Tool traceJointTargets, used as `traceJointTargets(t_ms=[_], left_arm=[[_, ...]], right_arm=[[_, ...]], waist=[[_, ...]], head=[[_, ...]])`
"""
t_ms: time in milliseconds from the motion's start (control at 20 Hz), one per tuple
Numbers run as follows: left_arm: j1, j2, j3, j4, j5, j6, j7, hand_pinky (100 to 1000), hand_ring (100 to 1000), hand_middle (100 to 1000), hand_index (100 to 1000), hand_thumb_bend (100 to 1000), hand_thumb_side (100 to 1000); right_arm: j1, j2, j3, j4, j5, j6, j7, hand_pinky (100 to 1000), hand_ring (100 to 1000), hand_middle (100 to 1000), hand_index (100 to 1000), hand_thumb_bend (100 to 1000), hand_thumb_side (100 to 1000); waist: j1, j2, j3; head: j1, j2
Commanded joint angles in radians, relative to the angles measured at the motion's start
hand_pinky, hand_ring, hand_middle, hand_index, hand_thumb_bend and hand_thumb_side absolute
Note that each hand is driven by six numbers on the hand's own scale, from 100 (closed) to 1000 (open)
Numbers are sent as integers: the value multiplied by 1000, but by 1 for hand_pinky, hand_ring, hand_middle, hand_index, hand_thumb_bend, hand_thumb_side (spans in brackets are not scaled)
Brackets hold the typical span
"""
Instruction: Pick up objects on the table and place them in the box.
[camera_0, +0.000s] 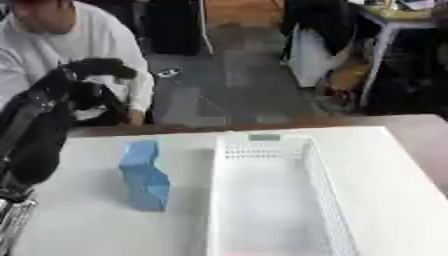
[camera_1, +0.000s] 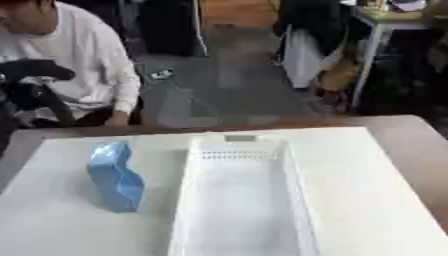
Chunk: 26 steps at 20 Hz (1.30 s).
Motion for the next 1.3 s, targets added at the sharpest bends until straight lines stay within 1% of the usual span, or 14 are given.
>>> traceJointTargets(t_ms=[50,100,300,450,550,650,700,850,900,1000,1100,1200,1250,1300], left_arm=[[-9,16,4,-14,3,-2,-4,495,459,759,873,732,899],[-9,17,4,-14,2,-2,-5,495,459,759,872,732,900],[-9,17,4,-14,2,-1,-8,496,458,759,870,730,902],[-8,17,4,-14,1,-3,-12,501,460,760,872,742,908],[-8,21,4,-14,-2,-14,-23,511,466,764,876,776,910],[-7,28,7,-14,-2,-21,-35,509,466,763,876,811,900],[-7,41,7,-14,-1,-21,-44,510,469,762,876,827,897],[-15,104,-4,-14,20,-24,-72,507,473,760,876,827,897],[-23,131,-7,-13,27,-30,-79,532,491,769,879,839,891],[-46,187,-12,9,32,-61,-88,548,506,771,878,864,880],[-69,231,-26,59,34,-108,-99,551,516,774,880,891,868],[-92,260,-42,126,40,-165,-107,547,520,770,878,944,852],[-104,269,-51,166,44,-191,-109,547,520,770,878,944,852],[-115,277,-59,203,48,-217,-113,550,524,769,879,974,832]], right_arm=[[-13,-27,1,-15,17,-83,-30,356,564,644,689,100,516],[-13,-27,1,-15,18,-89,-20,360,567,652,691,100,517],[-13,-26,1,-15,11,-99,3,376,592,676,712,100,583],[-14,-26,0,-15,2,-104,13,373,589,675,711,100,596],[-16,-23,1,-15,-5,-108,19,360,575,671,706,100,614],[-16,-19,-2,-15,-11,-116,26,357,571,669,703,100,610],[-15,-18,-2,-15,-13,-118,31,356,570,668,704,100,613],[-11,-18,0,-15,-20,-119,42,354,570,668,705,100,614],[-9,-18,0,-15,-22,-116,45,348,569,667,703,100,618],[-7,-19,0,-15,-25,-108,50,345,566,665,700,100,618],[-6,-20,1,-15,-28,-103,55,343,564,666,700,100,621],[-6,-21,3,-15,-31,-98,61,341,564,668,695,100,622],[-7,-22,3,-15,-32,-94,64,341,564,668,695,100,622],[-7,-22,3,-15,-34,-92,67,341,563,668,695,100,622]], waist=[[-2,-7,1],[-2,-7,0],[-1,-7,0],[-1,-7,0],[-3,-5,-2],[-5,-3,-5],[-5,-4,-5],[-3,-5,-7],[-2,-6,-8],[0,-7,-10],[1,-9,-12],[3,-11,-14],[4,-12,-16],[4,-12,-18]], head=[[4,-3],[3,-2],[2,1],[3,1],[1,-2],[-5,0],[-4,5],[3,10],[7,10],[16,12],[22,12],[26,11],[27,11],[27,11]])
